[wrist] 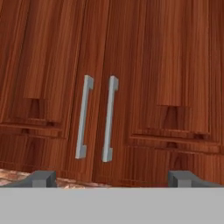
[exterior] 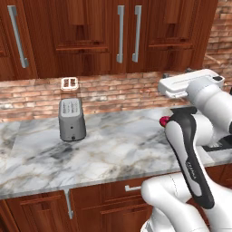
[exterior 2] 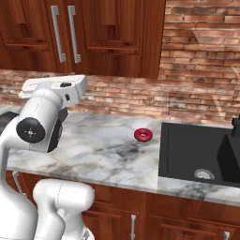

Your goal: Pick the sponge and soap dispenser from the cabinet and place them on the counter.

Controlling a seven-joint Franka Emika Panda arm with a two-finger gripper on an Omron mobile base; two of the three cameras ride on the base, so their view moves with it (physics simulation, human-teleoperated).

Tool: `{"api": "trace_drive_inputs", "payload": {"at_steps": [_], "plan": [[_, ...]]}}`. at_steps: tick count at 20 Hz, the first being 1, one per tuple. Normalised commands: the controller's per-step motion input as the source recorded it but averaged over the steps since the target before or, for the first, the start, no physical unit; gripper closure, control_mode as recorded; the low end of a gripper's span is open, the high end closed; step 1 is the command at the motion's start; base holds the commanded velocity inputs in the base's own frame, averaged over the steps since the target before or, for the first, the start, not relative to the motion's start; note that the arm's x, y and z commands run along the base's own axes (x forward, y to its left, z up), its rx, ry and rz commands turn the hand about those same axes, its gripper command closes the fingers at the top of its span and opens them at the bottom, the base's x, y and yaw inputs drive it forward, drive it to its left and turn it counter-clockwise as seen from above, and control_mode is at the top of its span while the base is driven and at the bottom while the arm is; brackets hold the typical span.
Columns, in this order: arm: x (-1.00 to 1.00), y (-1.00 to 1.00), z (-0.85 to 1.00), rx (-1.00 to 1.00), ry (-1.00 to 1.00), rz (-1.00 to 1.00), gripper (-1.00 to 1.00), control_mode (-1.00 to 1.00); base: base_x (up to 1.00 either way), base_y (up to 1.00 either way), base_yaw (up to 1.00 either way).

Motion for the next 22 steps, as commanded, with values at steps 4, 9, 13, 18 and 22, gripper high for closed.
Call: {"api": "trace_drive_inputs", "payload": {"at_steps": [4,9,13,18,22], "plan": [[0.0,0.0,0.18,0.0,-0.09,0.02,-1.0,-1.0,0.0,0.0,0.0],[0.01,0.08,0.18,0.02,0.0,0.01,-1.0,-1.0,0.0,0.0,0.0],[0.01,0.1,0.18,0.03,0.0,0.01,-1.0,-1.0,0.0,0.0,0.0],[0.0,0.08,0.11,0.02,0.0,0.0,-1.0,-1.0,0.0,0.0,0.0],[0.02,0.07,0.01,0.01,0.0,0.0,-1.0,-1.0,0.0,0.0,0.0]]}}
